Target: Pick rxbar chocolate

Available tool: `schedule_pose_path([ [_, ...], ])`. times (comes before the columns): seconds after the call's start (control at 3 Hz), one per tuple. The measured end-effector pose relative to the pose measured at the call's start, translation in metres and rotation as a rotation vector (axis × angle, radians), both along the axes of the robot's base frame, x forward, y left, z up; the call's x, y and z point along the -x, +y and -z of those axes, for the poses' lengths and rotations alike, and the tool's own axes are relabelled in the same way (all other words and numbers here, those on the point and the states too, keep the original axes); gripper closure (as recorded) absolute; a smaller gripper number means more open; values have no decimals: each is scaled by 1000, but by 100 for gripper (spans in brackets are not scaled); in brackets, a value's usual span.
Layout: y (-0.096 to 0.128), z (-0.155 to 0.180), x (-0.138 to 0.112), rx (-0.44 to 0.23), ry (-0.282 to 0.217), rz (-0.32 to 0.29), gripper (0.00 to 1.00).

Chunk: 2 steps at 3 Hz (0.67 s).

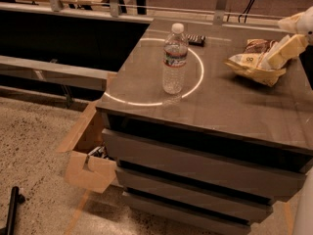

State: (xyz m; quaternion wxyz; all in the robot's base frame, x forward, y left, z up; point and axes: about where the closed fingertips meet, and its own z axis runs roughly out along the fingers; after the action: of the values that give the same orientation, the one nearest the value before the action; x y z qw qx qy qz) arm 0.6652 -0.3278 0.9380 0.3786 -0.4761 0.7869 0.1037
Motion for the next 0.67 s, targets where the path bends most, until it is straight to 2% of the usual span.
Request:
schedule_pose_path([
  [0.33, 2, -40, -9, -71, -73, 44, 0],
  [0.67, 16, -46, -25, -123, -65, 71, 0],
])
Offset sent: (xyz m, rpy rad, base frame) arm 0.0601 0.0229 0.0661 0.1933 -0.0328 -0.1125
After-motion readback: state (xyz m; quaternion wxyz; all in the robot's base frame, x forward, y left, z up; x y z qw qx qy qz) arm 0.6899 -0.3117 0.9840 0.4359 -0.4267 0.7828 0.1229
